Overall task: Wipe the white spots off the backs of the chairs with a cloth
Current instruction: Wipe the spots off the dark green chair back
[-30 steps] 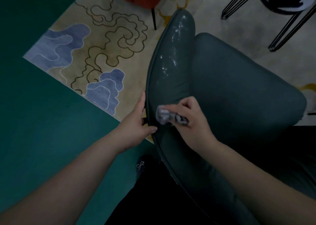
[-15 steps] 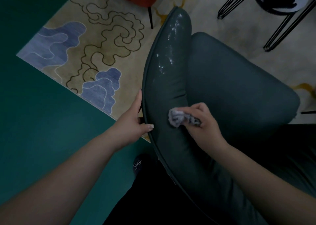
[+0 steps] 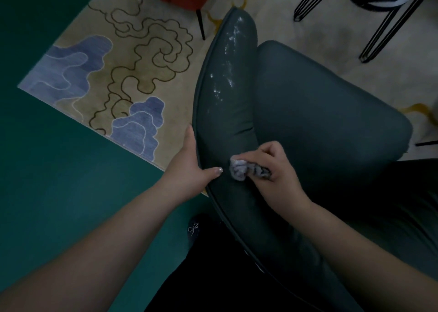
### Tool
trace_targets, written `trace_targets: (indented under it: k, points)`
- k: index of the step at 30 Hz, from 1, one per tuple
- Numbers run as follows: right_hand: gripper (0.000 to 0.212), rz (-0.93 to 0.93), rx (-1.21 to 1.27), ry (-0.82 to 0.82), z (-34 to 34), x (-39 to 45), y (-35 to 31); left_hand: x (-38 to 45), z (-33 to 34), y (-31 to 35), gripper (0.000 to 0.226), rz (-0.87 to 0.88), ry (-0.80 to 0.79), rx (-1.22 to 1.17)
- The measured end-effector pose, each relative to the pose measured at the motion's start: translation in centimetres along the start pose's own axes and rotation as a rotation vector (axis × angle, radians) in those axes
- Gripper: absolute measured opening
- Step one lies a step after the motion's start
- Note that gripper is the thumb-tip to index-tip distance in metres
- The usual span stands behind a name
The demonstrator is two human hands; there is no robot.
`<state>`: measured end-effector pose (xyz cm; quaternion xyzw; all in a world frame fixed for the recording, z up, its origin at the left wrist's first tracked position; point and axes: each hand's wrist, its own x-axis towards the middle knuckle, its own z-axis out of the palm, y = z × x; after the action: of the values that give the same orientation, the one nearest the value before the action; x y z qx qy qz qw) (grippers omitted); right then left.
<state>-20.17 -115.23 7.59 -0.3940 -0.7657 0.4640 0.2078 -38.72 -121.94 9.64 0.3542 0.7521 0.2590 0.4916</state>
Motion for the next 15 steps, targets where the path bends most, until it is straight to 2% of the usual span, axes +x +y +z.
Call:
trace_targets:
  k: [2,3,8,13,15]
  points:
    - [0.046,-0.072,-0.033,-0.064,-0.4,0.0,0.2,0.1,0.1,-0.1,0.107,0.007,0.007,-0.004]
    - [0.048,-0.046,-0.054,-0.061,-0.8,0.1,0.7,0.1,0.1,0.0,0.107,0.004,0.005,-0.012]
    - [0.045,0.22,0.003,0.151,-1.3,-0.2,1.8,0.2,0.3,0.0,0.105,-0.011,0.027,0.012]
    - [0.038,0.033,-0.007,0.096,-0.1,-0.4,0.7,0.5,0.3,0.1,0.104,-0.03,0.015,0.012]
    - [0.039,0.037,-0.051,0.094,-0.4,0.2,0.9,0.4,0.6,0.4,0.109,-0.028,0.05,0.032]
